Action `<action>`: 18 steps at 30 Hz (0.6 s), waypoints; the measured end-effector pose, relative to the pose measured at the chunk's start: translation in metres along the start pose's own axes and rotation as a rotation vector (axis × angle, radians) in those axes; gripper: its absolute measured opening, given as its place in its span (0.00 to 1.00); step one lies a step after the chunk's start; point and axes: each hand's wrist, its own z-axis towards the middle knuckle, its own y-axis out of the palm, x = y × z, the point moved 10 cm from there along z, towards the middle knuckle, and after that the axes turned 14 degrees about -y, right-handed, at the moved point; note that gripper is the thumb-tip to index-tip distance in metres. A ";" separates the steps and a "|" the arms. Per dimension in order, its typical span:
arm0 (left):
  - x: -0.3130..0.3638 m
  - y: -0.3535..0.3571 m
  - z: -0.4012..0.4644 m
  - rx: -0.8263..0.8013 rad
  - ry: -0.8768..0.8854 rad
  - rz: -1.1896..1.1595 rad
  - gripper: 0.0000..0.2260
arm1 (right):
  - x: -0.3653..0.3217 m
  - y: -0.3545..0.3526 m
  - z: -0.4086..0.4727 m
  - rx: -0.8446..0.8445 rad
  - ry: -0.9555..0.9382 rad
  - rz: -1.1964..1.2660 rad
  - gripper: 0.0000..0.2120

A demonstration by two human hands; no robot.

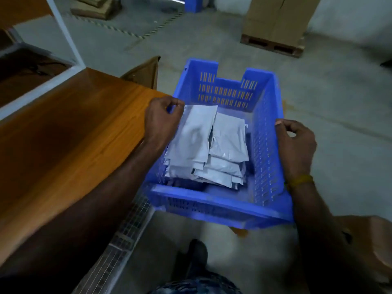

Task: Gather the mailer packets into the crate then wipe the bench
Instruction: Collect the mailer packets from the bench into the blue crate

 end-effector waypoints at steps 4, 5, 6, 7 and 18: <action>0.003 0.069 0.067 -0.039 -0.028 0.055 0.13 | 0.043 0.022 0.063 0.053 0.040 -0.042 0.11; 0.004 0.084 0.082 -0.048 -0.035 0.067 0.13 | 0.055 0.027 0.076 0.056 0.050 -0.048 0.12; 0.005 0.099 0.095 -0.056 -0.035 0.076 0.13 | 0.067 0.033 0.089 0.060 0.063 -0.055 0.12; 0.005 0.113 0.106 -0.067 -0.038 0.094 0.13 | 0.079 0.038 0.099 0.063 0.077 -0.061 0.12; -0.012 0.195 0.154 -0.131 -0.072 0.163 0.09 | 0.149 0.061 0.135 0.084 0.174 -0.072 0.11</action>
